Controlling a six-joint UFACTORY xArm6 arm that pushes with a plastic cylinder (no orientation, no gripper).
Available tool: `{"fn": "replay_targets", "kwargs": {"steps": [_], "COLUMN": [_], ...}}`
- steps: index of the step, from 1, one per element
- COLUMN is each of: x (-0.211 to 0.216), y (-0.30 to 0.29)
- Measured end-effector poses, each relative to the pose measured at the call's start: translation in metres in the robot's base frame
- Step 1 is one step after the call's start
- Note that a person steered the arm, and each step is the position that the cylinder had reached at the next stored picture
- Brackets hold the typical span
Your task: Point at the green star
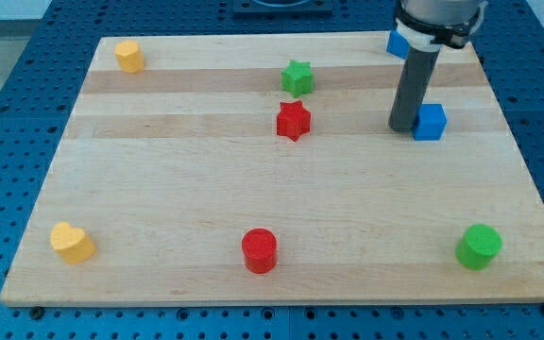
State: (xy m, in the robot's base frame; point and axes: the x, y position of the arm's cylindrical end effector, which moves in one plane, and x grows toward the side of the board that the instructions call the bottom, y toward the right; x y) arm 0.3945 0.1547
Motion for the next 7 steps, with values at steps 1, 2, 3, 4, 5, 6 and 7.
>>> {"fn": "replay_targets", "kwargs": {"steps": [1, 2, 3, 4, 5, 6, 7], "x": [-0.007, -0.03, -0.031, -0.036, -0.065, -0.09, -0.093], "y": [-0.014, -0.037, -0.037, -0.037, -0.038, -0.038, -0.039]}}
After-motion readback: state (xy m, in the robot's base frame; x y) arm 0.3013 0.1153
